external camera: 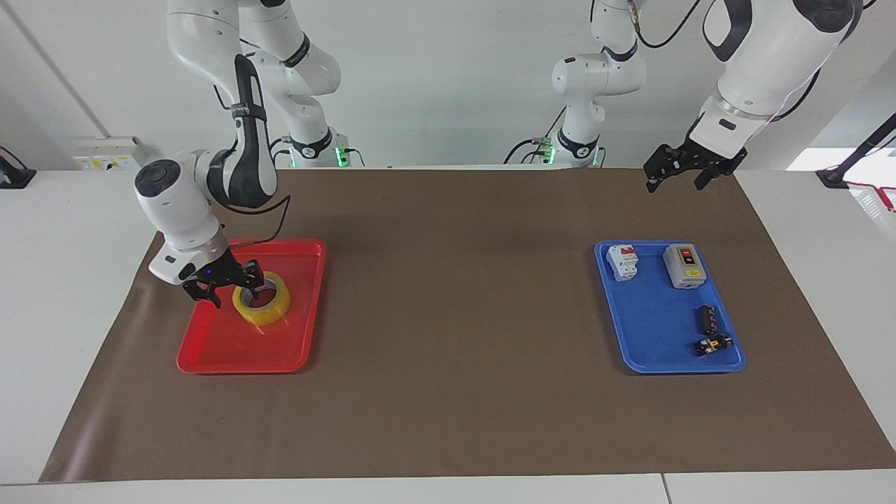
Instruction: Place and move tape with both arms
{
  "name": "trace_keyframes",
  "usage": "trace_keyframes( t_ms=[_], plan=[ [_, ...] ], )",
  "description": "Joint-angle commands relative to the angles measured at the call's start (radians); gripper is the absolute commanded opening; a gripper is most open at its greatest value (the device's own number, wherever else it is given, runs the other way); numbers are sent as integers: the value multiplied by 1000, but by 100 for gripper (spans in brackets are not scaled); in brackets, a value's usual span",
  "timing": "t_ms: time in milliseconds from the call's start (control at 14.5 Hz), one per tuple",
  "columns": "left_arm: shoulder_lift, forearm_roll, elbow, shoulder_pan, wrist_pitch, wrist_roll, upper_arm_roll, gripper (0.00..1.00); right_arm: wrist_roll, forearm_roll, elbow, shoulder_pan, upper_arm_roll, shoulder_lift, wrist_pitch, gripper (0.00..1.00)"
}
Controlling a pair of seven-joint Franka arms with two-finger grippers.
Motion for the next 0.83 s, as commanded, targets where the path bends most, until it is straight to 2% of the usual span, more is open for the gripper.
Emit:
trace_keyframes(
  t_ms=[0,483,759],
  plan=[
    [-17,-16,-9,10,7,11,-1,100,209,3,130,18,8,-40,-201,100],
    [-15,-16,-9,10,7,13,-1,100,360,-7,518,20,12,-86,-729,100],
    [-15,-16,-9,10,7,13,-1,100,380,3,611,21,6,-137,-895,100]
  ],
)
